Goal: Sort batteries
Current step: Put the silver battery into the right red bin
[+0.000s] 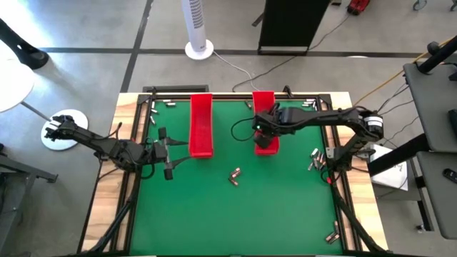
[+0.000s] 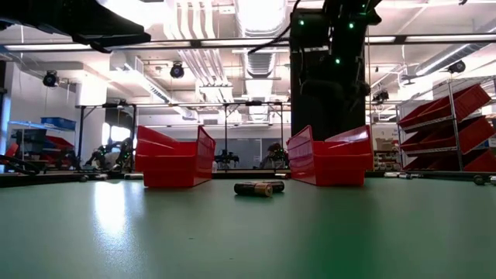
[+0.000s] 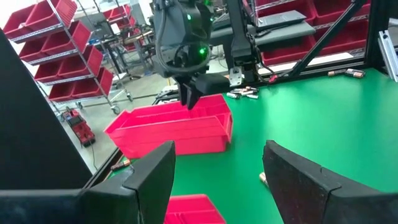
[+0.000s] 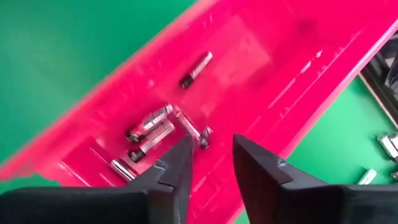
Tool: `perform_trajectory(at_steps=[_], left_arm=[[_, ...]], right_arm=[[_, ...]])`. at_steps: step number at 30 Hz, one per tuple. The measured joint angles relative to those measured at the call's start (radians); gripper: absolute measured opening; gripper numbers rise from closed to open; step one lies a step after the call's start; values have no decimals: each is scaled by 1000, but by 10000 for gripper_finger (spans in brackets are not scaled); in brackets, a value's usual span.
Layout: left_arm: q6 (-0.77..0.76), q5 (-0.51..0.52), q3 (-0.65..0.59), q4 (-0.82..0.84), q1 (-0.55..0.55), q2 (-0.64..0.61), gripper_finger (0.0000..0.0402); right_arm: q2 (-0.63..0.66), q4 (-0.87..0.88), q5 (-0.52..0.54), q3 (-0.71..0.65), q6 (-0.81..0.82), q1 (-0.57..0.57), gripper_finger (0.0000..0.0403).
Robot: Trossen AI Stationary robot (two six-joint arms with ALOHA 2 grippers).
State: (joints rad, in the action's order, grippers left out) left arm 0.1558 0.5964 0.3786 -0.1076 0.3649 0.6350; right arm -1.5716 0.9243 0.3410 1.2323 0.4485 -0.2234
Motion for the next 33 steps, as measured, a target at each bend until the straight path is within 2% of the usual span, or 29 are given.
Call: perform_trajectory(at_steps=[6,9,15,22,28,33], left_arm=[[0,0,0,-3,0,0,222],[0,7,0,-4,0,0,222],[0,23,0,-4,0,0,222],[0,23,0,-4,0,0,222],[0,23,0,-5,0,0,222],[0,23,0,-10,0,0,222]], right_arm=[[44,5,3,67,6,-30,142],[86,8,47,78,49,-55,148],[177,72,145,77,158,-104,134],[270,277,313,70,338,-132,110],[338,378,341,22,440,-132,103],[412,374,341,-79,496,-134,128]])
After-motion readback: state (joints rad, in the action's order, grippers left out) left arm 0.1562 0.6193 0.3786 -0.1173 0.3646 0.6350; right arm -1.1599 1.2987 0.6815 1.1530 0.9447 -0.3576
